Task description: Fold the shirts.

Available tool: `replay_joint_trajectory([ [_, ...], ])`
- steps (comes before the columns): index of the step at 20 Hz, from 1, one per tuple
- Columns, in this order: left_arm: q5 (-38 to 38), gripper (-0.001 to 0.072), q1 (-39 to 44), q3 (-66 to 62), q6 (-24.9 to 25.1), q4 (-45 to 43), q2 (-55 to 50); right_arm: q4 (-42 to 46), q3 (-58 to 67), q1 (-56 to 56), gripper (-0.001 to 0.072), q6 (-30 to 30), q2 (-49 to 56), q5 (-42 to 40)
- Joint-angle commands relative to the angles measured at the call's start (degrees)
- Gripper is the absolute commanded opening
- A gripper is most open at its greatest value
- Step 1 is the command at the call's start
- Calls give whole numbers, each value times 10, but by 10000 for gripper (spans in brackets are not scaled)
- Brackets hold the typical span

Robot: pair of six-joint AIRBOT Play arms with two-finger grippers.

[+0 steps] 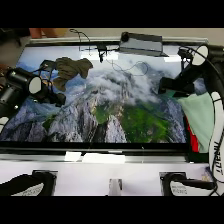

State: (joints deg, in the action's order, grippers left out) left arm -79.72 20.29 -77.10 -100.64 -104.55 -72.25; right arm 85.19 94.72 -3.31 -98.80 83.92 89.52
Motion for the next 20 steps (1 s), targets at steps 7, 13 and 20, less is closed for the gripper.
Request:
replay_joint_trajectory([
  [7, 0, 574, 0, 0, 0, 0, 0, 0, 0, -1, 661, 0, 0, 0],
  [13, 0, 573, 0, 0, 0, 0, 0, 0, 0, -1, 661, -2, 0, -10],
  [20, 144, 574, 2, 0, -7, 2, -10, 0, 0, -1, 661, -5, 0, -284],
])
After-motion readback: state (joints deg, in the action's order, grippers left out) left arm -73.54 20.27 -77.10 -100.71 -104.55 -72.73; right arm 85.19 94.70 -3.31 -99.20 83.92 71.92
